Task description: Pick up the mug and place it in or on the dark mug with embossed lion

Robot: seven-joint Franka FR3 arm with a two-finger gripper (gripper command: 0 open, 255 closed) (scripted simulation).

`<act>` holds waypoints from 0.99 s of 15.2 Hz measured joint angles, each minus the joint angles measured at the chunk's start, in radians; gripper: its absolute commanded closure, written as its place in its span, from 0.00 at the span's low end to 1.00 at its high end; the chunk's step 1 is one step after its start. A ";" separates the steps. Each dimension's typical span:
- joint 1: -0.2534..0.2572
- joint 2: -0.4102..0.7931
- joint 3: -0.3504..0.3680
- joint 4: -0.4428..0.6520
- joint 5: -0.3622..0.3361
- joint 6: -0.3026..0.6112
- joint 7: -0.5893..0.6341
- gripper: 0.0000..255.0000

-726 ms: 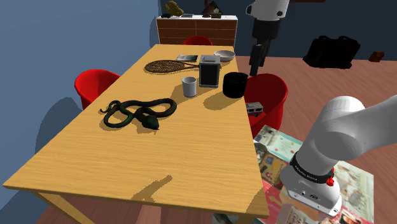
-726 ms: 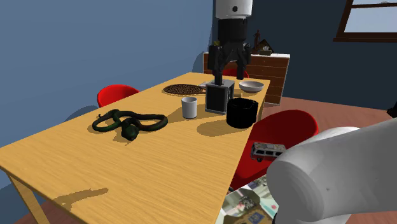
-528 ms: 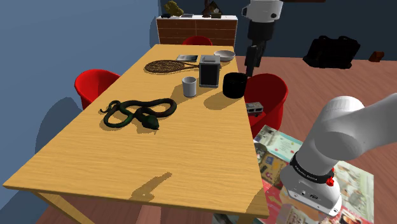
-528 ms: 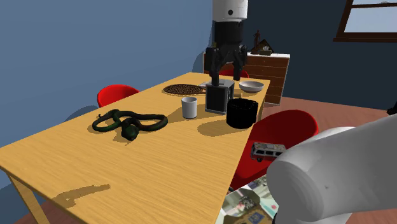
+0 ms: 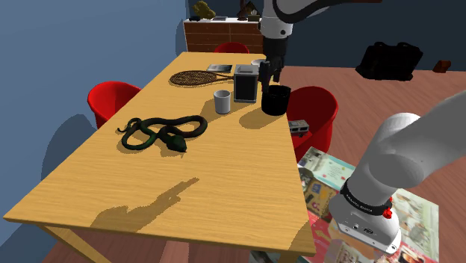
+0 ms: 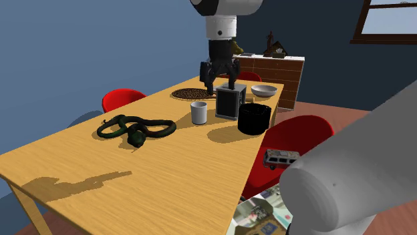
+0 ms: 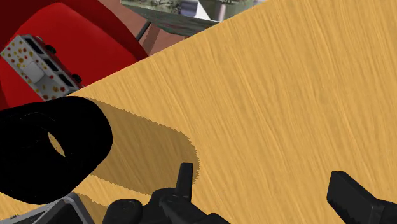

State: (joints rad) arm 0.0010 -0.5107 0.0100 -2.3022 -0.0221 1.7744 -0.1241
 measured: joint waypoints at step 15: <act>-0.018 0.582 0.003 0.362 -0.034 0.224 0.057 0.00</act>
State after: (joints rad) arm -0.0166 0.0715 0.0127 -1.9398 -0.0559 1.9980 -0.0666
